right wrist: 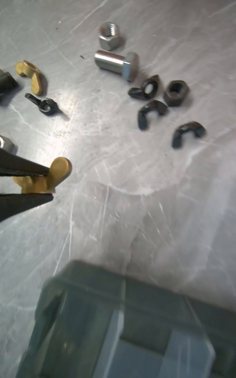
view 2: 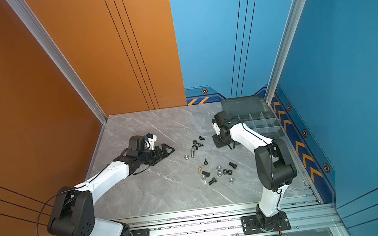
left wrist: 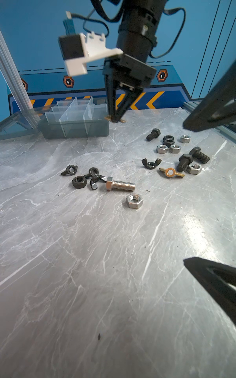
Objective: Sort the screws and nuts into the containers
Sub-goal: 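Carry the brass wing nut with the right gripper to the organizer box, then open the right gripper to drop the wing nut into a compartment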
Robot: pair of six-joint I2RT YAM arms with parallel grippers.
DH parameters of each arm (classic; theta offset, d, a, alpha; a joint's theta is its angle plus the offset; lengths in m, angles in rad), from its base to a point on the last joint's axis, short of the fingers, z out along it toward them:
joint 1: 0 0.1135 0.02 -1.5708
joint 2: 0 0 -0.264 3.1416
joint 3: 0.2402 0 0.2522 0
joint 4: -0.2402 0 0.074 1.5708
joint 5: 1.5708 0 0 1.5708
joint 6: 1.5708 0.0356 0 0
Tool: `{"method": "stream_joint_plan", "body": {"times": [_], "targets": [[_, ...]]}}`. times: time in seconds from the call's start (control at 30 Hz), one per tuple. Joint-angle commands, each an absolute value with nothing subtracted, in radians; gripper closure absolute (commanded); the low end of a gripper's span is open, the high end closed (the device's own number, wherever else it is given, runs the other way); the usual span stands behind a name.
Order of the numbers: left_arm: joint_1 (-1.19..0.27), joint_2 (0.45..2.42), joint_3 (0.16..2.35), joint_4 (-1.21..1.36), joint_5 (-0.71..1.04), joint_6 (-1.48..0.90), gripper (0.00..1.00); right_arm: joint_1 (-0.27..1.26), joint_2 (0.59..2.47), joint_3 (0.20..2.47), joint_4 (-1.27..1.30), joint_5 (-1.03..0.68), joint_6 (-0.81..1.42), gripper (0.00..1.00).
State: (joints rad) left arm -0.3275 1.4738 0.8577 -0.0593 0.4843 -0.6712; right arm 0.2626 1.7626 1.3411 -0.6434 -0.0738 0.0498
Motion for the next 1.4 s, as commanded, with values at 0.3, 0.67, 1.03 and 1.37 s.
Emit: {"method": "stream_joint_plan", "body": {"times": [0.3,0.67,1.03,1.37], "targets": [[-0.327,1.511,0.873,-0.037,0.546,-0.671,0.02,0.043,1.962,1.65,-0.671,0.02,0.208,1.0],[-0.327,1.511,0.885,-0.039,0.553,-0.67,0.02,0.007,2.125,1.744,-0.673,0.003,0.229,1.0],[-0.327,1.518,0.896,-0.048,0.552,-0.666,0.02,0.006,2.127,1.747,-0.68,0.002,0.217,0.72],[-0.328,1.502,0.893,-0.053,0.546,-0.663,0.02,-0.006,1.961,1.672,-0.674,-0.135,0.178,0.58]]}}
